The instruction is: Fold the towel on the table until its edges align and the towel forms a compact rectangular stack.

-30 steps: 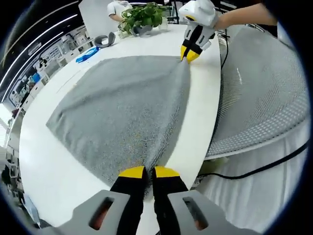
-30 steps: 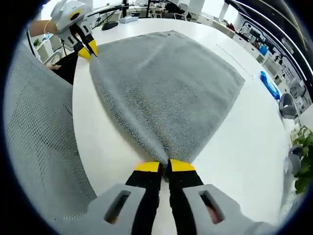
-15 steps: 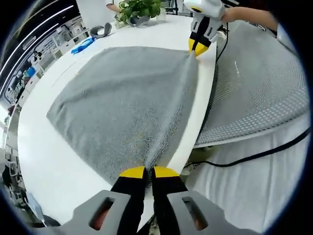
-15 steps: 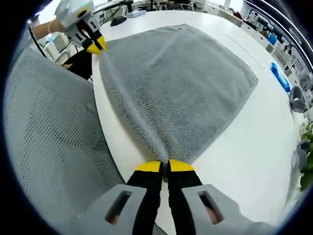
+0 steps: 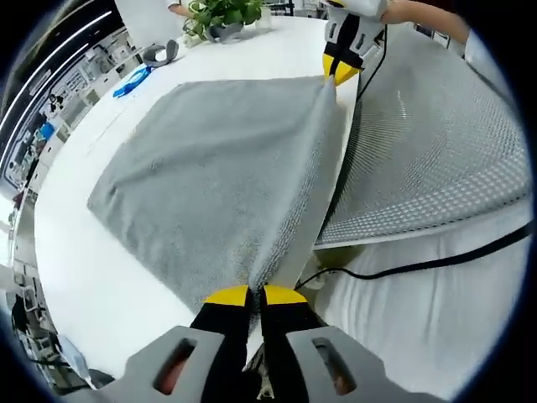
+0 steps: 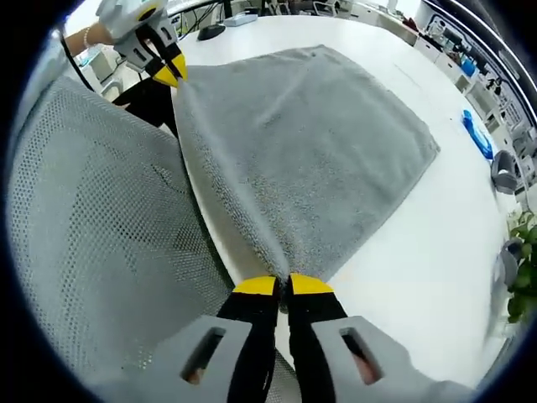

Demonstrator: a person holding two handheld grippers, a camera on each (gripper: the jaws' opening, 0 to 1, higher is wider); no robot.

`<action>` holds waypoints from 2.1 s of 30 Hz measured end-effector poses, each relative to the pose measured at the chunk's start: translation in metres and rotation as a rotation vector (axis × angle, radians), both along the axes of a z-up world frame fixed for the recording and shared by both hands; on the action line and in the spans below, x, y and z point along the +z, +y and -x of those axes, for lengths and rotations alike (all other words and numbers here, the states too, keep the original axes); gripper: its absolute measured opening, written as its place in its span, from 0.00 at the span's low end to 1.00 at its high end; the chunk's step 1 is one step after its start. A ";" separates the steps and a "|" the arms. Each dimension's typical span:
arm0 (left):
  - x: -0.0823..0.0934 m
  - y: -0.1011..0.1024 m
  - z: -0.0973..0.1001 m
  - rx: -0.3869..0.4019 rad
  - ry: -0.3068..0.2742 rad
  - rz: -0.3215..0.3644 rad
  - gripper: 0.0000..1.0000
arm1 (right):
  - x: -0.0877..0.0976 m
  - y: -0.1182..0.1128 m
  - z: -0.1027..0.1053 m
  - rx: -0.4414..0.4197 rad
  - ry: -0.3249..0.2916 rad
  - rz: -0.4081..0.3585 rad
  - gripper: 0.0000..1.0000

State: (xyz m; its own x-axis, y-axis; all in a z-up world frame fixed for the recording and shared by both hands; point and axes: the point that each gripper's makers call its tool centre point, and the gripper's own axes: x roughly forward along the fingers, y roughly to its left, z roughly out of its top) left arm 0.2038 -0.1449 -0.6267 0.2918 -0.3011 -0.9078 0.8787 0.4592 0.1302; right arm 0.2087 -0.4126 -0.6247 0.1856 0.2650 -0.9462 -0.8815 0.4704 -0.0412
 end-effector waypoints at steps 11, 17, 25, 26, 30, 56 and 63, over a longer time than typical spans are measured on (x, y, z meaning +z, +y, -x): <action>0.025 0.003 0.001 0.015 0.007 0.013 0.04 | 0.026 0.001 0.006 -0.019 0.032 -0.028 0.01; 0.048 0.001 -0.003 0.030 0.008 0.047 0.04 | 0.045 -0.001 0.001 -0.022 0.003 -0.036 0.01; 0.070 0.000 -0.018 0.033 -0.013 0.060 0.04 | 0.074 -0.001 -0.015 -0.015 -0.043 -0.045 0.01; 0.073 0.000 -0.021 0.034 -0.018 0.061 0.04 | 0.077 0.000 -0.019 -0.014 -0.047 -0.048 0.01; 0.087 0.003 -0.032 0.032 -0.050 0.063 0.04 | 0.087 0.001 -0.028 -0.013 -0.058 -0.061 0.01; 0.128 0.005 -0.163 0.105 -0.281 0.033 0.04 | 0.125 0.007 -0.142 -0.092 -0.349 -0.072 0.01; 0.124 0.003 -0.192 0.153 -0.290 0.057 0.04 | 0.118 0.004 -0.171 -0.154 -0.386 -0.092 0.01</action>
State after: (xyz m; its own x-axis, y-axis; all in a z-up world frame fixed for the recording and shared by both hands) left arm 0.3960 -0.1415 -0.5024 0.5816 -0.2815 -0.7632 0.7292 0.5963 0.3357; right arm 0.3802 -0.4088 -0.5066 0.5657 0.2871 -0.7730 -0.7289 0.6124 -0.3060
